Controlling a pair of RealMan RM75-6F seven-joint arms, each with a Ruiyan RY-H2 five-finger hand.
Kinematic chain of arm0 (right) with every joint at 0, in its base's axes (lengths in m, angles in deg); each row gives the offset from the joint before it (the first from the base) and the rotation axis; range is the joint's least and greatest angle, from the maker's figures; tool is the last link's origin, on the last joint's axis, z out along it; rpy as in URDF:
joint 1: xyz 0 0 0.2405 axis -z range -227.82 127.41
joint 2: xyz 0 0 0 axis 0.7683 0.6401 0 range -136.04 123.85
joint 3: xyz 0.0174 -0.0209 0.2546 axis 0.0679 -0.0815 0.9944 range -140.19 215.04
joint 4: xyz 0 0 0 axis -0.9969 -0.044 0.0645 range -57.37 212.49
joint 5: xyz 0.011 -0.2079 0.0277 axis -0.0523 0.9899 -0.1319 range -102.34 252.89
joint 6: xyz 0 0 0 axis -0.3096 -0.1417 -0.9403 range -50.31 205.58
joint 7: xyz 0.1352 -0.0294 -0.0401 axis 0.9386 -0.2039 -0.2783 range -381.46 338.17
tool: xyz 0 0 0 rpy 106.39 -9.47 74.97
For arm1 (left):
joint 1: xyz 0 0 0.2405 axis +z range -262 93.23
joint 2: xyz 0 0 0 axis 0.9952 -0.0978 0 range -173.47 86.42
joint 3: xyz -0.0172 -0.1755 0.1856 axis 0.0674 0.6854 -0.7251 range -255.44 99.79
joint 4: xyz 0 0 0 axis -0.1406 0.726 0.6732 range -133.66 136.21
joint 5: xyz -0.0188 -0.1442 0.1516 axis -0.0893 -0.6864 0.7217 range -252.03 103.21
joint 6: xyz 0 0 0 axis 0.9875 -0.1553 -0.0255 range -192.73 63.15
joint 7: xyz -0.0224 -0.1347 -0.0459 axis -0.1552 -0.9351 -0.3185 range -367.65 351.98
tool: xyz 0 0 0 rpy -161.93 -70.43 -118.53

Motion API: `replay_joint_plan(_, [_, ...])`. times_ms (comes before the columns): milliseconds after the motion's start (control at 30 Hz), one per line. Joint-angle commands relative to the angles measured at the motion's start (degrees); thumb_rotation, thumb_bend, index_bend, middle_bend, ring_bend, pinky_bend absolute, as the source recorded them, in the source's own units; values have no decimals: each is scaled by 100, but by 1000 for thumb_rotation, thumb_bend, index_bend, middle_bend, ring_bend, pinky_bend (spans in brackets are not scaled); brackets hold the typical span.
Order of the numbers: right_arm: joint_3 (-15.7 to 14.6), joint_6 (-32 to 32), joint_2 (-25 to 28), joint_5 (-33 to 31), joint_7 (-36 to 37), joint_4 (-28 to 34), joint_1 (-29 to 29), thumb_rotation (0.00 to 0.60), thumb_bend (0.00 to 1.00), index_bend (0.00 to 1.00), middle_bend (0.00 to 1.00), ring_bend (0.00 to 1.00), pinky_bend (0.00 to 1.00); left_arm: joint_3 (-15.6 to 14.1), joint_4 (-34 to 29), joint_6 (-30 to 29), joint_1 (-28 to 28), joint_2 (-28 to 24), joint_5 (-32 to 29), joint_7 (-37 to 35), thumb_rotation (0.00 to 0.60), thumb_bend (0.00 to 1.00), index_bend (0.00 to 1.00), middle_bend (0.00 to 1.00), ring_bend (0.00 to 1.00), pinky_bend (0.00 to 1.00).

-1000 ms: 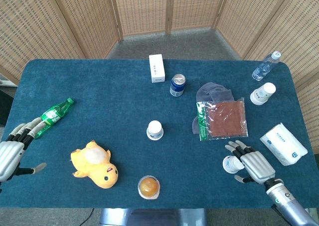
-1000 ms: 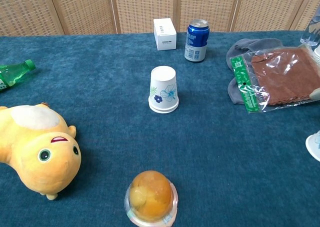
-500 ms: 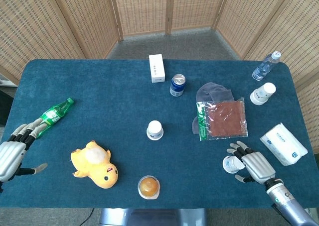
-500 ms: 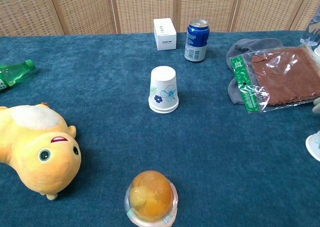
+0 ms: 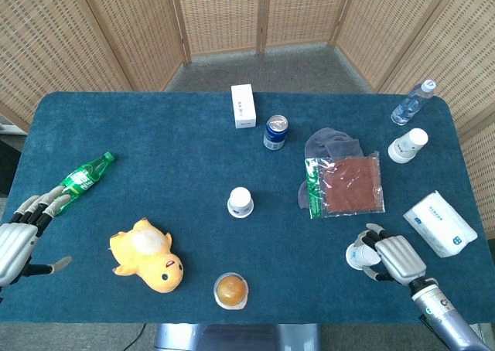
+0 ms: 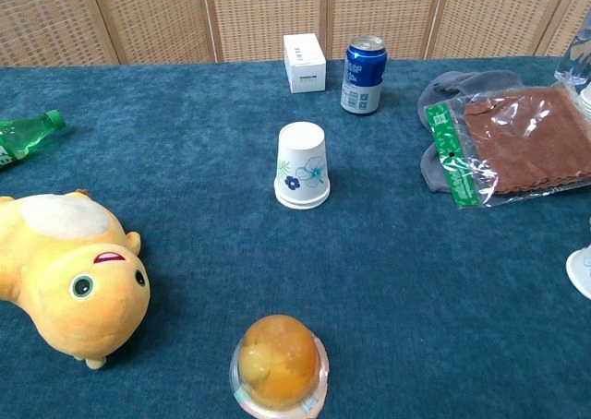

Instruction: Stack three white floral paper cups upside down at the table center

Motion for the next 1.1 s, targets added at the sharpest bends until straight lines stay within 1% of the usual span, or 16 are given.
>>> replay_joint_plan(33, [-4, -41, -5, 14, 14, -4, 3, 600, 353, 375, 339, 169, 549, 9, 13, 8, 10, 12, -3, -24, 600, 225, 0, 0, 0, 30])
replay_joint_plan(133, [-5, -82, 10, 24, 2, 18, 3, 600, 356, 394, 356, 187, 582, 18, 40, 31, 19, 29, 7, -57, 600, 224, 0, 0, 0, 32])
replay_joint_plan(333, [23, -181, 144, 49, -80, 240, -16, 600, 352, 395, 357, 188, 584, 49, 73, 76, 22, 37, 0, -112, 600, 225, 0, 0, 0, 32])
replay_joint_plan(433, [53, -193, 313, 94, -214, 555, -78, 600, 350, 394, 357, 188, 584, 67, 86, 104, 14, 26, 2, -159, 600, 226, 0, 0, 0, 34])
replay_joint_plan(533, [118, -135, 538, 128, -425, 999, -196, 600, 349, 392, 357, 188, 585, 88, 106, 122, 1, 17, 24, -207, 600, 225, 0, 0, 0, 35])
replay_joint_plan(633, [252, -36, 786, 125, -726, 1491, -359, 600, 353, 393, 357, 188, 584, 95, 128, 109, 6, -4, 81, -290, 600, 225, 0, 0, 0, 35])
replay_joint_plan(767, [570, 208, 1096, -37, -1176, 2191, -663, 600, 350, 396, 357, 188, 584, 106, 167, 47, 34, -38, 147, -399, 600, 225, 0, 0, 0, 36])
replay_joint_plan(867, [827, 451, 1211, -247, -1462, 2567, -906, 600, 339, 399, 357, 188, 584, 101, 193, 52, 38, -63, 196, -483, 600, 225, 0, 0, 0, 37])
replay_joint_plan(967, [1049, 716, 1211, -484, -1716, 2774, -1147, 600, 341, 399, 357, 188, 592, 90, 210, 29, 52, -86, 269, -552, 600, 225, 0, 0, 0, 38])
replay_joint_plan(1100, [1293, 1046, 1061, -847, -1891, 2854, -1441, 600, 339, 400, 357, 188, 593, 80, 222, -14, 77, -105, 342, -597, 600, 225, 0, 0, 0, 40])
